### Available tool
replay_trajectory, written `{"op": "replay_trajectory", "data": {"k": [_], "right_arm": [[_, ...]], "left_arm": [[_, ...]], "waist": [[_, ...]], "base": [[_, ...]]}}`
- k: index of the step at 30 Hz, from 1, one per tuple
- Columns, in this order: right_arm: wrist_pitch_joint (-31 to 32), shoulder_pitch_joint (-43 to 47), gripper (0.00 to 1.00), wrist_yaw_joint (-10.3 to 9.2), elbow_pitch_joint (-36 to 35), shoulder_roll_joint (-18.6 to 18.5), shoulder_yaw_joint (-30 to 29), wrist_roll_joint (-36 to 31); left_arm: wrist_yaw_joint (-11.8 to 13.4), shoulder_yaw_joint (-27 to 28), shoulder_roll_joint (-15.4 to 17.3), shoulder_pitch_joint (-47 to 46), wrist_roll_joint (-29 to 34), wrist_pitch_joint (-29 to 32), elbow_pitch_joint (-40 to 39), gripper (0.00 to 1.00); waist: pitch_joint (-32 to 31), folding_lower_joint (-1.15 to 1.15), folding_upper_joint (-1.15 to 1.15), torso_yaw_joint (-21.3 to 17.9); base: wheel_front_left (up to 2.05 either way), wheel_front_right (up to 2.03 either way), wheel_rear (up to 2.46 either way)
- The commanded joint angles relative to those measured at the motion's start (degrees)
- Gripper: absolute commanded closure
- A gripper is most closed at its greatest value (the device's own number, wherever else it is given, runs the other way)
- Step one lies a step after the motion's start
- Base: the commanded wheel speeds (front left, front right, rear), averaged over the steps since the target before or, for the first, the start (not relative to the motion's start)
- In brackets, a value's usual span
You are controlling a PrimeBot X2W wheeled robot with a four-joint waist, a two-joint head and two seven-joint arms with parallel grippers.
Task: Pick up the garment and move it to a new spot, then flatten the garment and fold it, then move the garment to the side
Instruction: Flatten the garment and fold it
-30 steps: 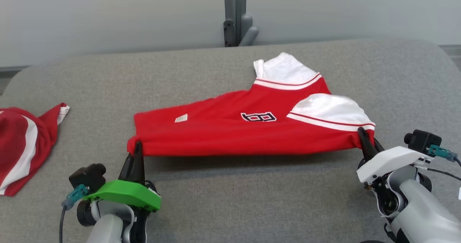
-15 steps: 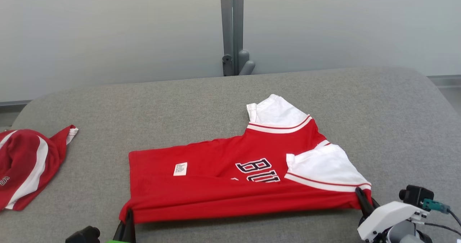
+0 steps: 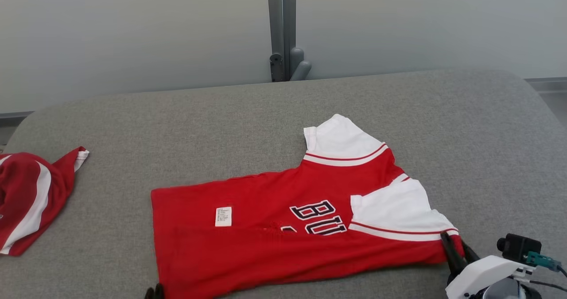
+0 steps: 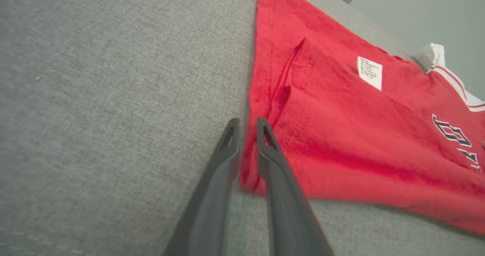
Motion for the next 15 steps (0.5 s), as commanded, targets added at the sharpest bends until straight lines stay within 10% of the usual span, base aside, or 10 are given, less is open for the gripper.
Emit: {"op": "replay_trajectory", "data": {"k": [1,15], "right_arm": [[-0.43,0.75,0.0,-0.15,-0.37,-0.68,-0.79,-1.56],[-0.37,-1.94,0.0,-0.1,-9.13,3.91,-14.68,-24.07]], "left_arm": [[0.19,0.18,0.69,-0.33,0.3,-0.02,-0.22,0.0],[0.47,1.46,0.54,-8.81,10.53,-0.01,-3.0,0.0]], "waist": [[0.09,0.0,0.0,0.12],[5.0,0.0,0.0,1.44]], "base": [[0.0,0.0,0.0],[0.0,0.0,0.0]]}}
